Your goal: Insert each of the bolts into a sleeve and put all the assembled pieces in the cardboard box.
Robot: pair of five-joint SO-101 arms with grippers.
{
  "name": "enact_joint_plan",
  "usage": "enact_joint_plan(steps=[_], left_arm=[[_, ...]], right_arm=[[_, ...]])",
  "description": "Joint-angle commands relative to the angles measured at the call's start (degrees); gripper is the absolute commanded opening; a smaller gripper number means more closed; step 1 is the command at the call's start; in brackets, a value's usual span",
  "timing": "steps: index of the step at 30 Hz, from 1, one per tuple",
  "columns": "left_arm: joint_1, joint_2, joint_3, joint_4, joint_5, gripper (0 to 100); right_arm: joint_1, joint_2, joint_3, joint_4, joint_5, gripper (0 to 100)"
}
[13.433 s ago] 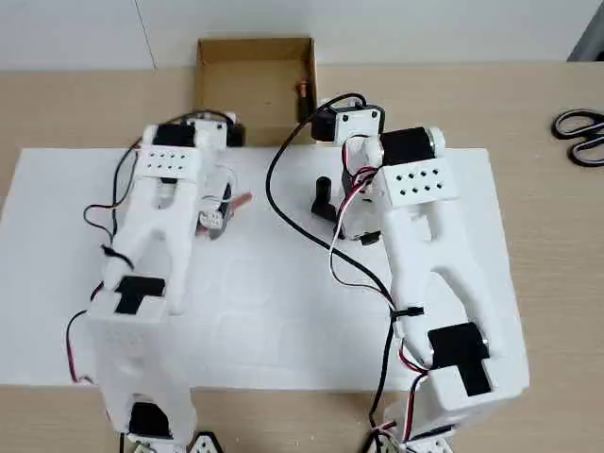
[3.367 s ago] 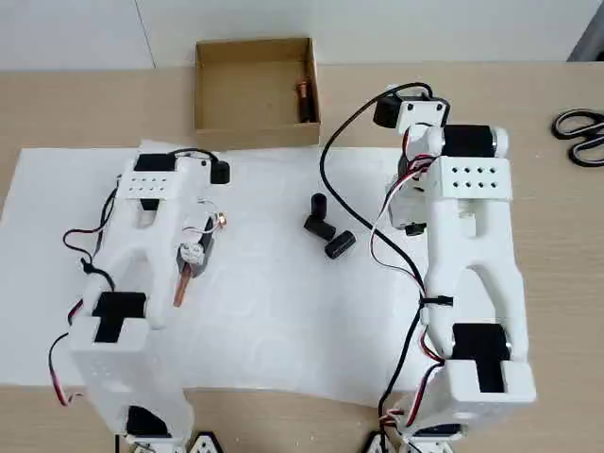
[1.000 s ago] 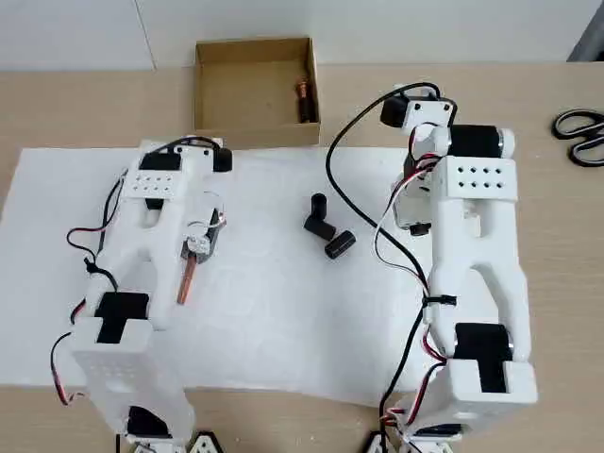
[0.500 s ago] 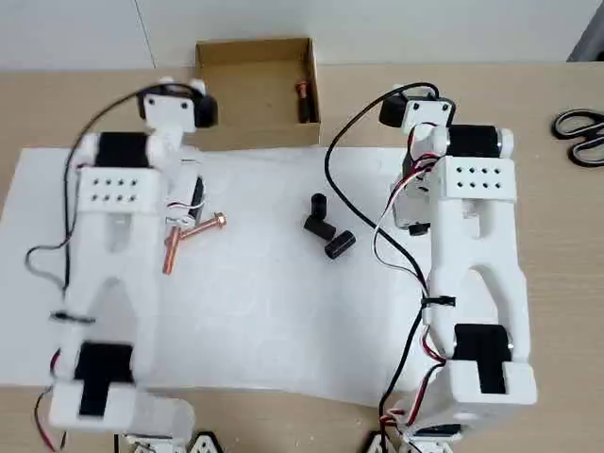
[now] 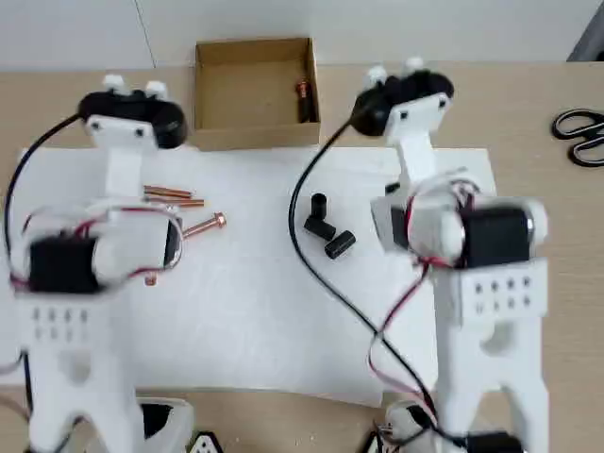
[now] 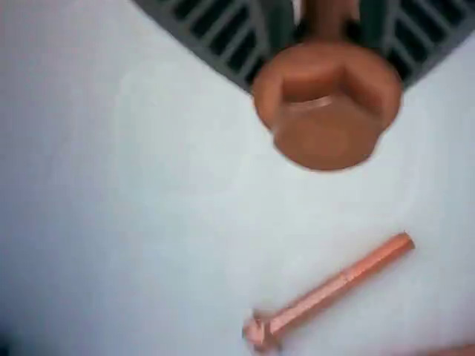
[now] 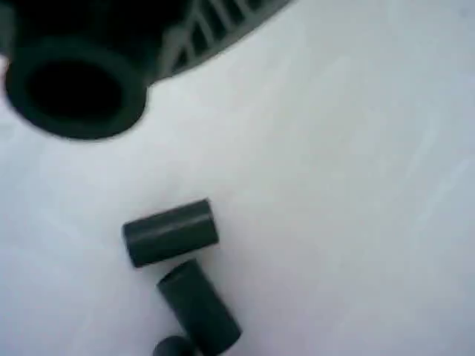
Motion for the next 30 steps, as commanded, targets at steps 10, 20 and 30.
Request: enact_joint_plan(steps=[10, 20, 30], left_arm=[[6.9, -27.4, 28.4, -28.8, 18.5, 1], [9.8, -28.6, 31.4, -34.5, 25.2, 1], [14.1, -13.0, 11.6, -24.3, 27.5, 1]], right_arm=[[-2.8, -16.4, 22.1, -11.6, -0.1, 0.4], [-8.7, -26.5, 41.4, -31.3, -5.1, 0.5], [-16.9, -42.5, 65.3, -54.0, -5.4, 0.4]])
